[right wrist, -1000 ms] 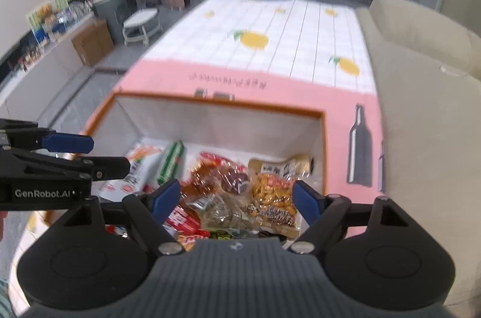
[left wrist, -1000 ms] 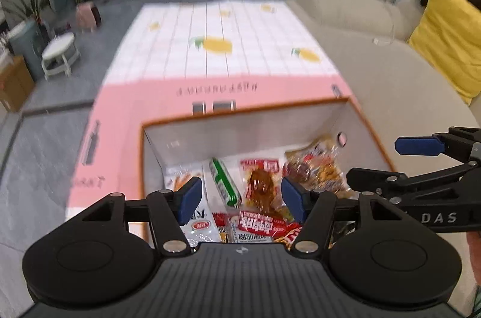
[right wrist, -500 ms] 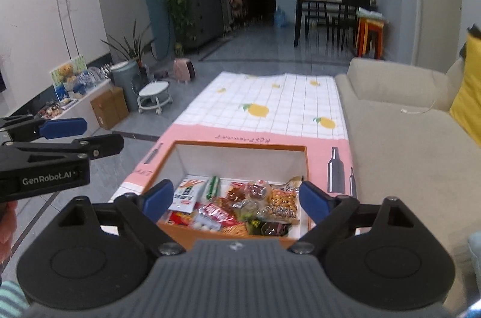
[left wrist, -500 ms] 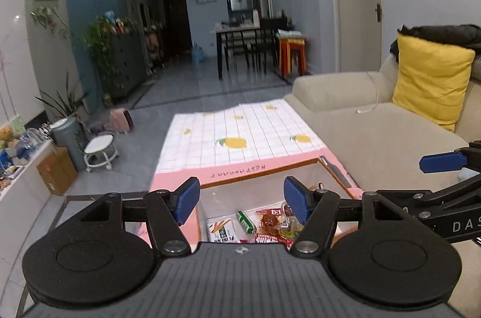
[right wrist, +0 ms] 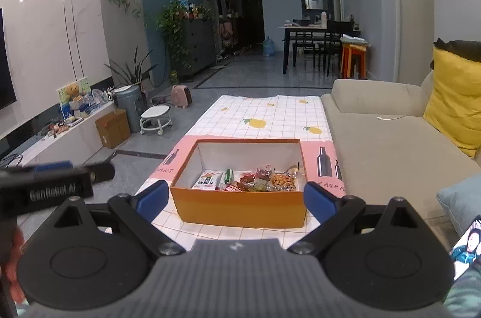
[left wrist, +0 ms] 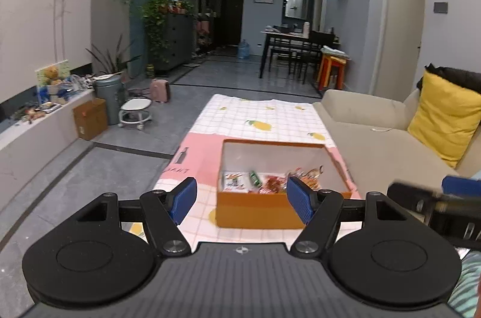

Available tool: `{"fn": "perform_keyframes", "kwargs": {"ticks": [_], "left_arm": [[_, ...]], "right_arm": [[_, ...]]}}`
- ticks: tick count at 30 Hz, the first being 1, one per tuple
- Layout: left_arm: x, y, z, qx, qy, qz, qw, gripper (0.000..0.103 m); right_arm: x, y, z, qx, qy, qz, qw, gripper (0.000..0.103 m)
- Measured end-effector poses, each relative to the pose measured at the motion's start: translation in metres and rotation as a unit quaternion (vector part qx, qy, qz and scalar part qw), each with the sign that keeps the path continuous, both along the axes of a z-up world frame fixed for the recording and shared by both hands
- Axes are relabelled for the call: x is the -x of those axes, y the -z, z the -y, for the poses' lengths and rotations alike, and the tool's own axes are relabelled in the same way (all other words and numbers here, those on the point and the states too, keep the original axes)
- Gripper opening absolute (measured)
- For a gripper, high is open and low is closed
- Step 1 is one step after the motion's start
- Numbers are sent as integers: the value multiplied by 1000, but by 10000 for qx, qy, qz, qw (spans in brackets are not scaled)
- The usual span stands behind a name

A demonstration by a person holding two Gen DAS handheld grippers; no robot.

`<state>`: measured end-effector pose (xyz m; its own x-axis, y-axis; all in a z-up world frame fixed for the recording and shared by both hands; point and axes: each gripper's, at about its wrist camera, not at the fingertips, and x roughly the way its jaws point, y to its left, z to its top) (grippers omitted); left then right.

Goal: Organize snacks

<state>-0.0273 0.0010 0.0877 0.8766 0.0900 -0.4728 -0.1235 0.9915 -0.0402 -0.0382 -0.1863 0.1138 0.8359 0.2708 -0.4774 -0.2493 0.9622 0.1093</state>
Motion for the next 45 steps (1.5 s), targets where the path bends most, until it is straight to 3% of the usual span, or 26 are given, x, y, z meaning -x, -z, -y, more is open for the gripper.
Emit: {"fn": "perform_keyframes", "kwargs": {"ticks": [4,6,10,21,45], "left_arm": [[9,8,-1,70,-85,-102,9999,83],[13,13,-1,-108,-109,-70,9999,87],[8,25,5,-464,-86,-125,9988,88],[2,49,9,-379,56,-484,9981,88],[4,49,11,-413,104,-591,9973,88]], "right_arm": [[8,4,1,-209,77,125,9997,93],[11,11,-1,-178,121,215,9995,96],[11,30,-3,-34,170,136,9998,97],[12,63,11,-180,411,58,9990,97],[18,61,4,-15,212,321,9993,97]]}}
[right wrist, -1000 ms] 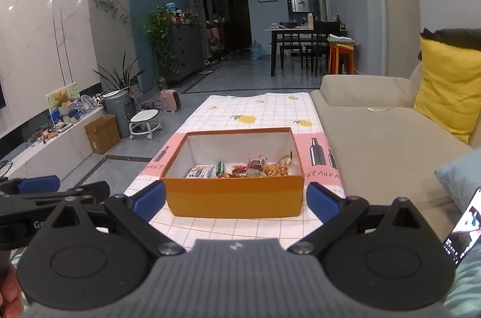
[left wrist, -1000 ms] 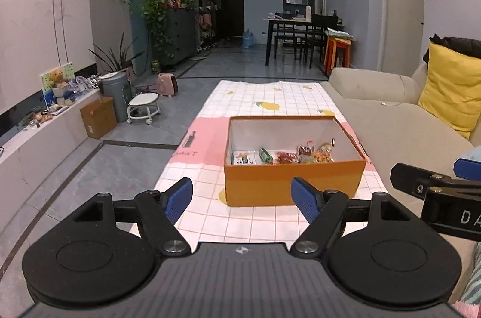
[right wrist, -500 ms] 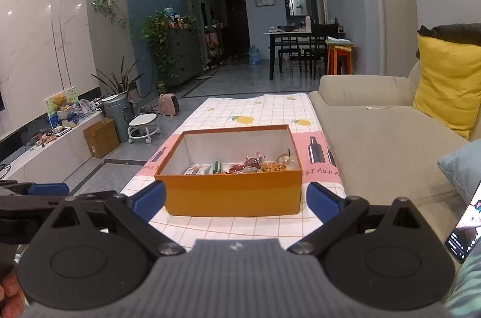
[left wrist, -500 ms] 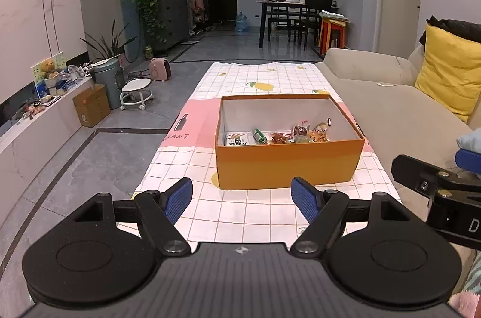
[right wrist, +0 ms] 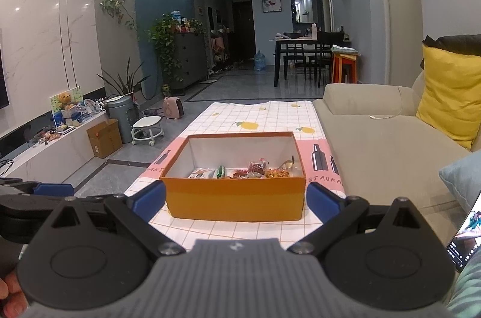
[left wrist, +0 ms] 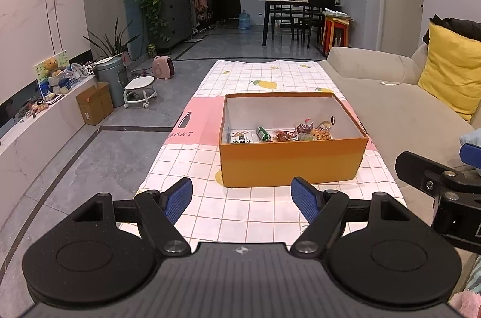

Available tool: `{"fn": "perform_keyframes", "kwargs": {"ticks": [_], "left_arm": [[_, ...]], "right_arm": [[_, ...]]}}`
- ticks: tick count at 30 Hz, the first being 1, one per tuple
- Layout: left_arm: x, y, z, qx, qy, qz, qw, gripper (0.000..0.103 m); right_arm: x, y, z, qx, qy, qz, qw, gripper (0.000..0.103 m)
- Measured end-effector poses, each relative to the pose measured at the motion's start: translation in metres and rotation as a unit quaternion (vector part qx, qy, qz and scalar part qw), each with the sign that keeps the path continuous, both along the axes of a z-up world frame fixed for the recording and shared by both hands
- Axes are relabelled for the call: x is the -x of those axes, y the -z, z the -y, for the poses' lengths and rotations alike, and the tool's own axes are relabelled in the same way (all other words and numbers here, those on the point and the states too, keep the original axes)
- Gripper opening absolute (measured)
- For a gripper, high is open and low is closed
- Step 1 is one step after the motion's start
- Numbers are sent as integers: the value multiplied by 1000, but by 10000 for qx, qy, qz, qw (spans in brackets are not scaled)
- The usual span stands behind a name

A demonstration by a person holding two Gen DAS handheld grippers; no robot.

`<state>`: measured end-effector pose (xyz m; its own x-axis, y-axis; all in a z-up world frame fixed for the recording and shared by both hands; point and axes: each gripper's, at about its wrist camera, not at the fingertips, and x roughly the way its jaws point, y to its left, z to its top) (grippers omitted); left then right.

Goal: Organize snacks

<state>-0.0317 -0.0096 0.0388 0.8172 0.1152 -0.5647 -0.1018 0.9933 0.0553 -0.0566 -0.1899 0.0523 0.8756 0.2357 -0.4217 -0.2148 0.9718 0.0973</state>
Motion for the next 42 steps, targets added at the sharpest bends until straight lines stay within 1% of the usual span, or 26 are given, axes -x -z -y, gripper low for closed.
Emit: {"fn": "perform_keyframes", "kwargs": {"ticks": [28,42], "left_arm": [[0,1,1,-14,10,-31,10000,88],[2,1,0,-50,7,-28,10000,88]], "right_arm": [[4,0,-1,40,-41,4,10000,97],[3,2,-2,85,-232,84,9997,99]]}}
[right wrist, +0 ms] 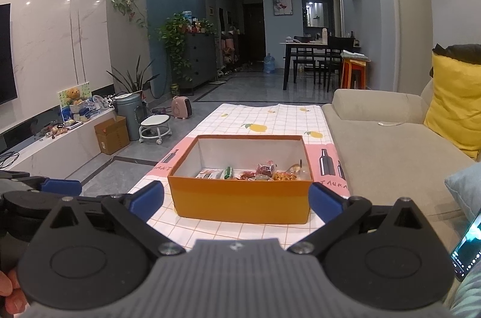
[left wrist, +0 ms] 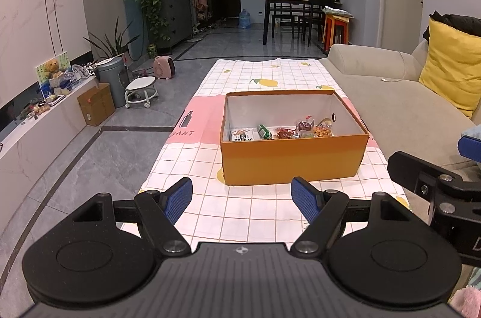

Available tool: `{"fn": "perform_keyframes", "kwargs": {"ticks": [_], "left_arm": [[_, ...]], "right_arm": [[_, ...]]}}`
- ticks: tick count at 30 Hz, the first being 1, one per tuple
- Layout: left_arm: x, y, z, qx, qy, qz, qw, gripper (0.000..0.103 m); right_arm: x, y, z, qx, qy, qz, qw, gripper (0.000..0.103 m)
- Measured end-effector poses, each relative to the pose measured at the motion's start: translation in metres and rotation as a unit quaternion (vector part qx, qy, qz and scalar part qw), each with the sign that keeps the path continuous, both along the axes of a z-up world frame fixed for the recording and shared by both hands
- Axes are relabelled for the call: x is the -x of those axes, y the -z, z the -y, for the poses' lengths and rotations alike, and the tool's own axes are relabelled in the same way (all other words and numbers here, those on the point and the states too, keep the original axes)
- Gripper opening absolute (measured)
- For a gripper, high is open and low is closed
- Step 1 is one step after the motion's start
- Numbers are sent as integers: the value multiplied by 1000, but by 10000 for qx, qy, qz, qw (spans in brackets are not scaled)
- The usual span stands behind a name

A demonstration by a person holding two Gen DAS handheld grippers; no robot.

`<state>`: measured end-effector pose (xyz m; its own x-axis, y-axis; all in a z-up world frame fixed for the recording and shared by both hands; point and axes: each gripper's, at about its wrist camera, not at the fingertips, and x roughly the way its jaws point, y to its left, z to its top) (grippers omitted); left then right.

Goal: Organize snacks

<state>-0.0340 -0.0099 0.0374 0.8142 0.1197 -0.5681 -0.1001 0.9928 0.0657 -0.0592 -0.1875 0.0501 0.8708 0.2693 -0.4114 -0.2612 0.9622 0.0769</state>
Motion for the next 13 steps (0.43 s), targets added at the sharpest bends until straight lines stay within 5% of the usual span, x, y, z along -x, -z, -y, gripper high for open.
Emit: {"fn": "perform_keyframes", "kwargs": {"ticks": [13], "left_arm": [[3,-5,-3,35,-100,34,9999,88]], "right_arm": [[-1,1,0,-3,13,-33,10000,99]]}}
